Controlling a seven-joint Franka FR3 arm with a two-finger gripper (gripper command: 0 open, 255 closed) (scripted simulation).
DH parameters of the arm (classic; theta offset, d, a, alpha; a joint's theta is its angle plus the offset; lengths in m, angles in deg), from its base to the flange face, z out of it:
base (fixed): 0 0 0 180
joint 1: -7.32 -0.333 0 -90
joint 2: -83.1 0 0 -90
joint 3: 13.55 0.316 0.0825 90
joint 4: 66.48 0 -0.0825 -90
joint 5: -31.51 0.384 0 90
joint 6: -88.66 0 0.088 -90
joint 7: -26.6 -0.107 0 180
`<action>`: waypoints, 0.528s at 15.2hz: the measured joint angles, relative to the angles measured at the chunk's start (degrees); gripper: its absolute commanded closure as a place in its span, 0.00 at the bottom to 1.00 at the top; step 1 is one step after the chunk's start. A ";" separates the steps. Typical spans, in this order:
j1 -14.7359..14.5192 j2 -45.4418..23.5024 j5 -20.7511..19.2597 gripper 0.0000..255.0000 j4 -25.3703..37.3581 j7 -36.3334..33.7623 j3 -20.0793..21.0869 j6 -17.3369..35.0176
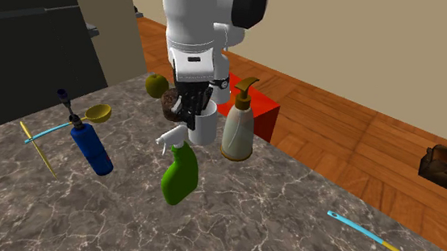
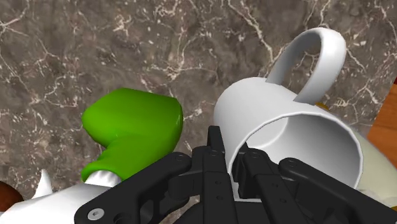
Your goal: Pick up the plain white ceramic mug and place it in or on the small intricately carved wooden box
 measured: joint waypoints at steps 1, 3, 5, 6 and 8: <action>-0.13 0.45 -0.32 1.00 0.29 -0.23 -0.01 -0.64; -0.20 0.91 -0.66 1.00 1.52 -0.42 -0.06 -2.21; -0.21 1.06 -0.79 1.00 2.93 -0.50 -0.09 -3.73; -0.21 1.05 -0.79 1.00 3.60 -0.53 -0.08 -4.39; -0.22 1.23 -0.93 1.00 4.94 -0.59 -0.11 -5.86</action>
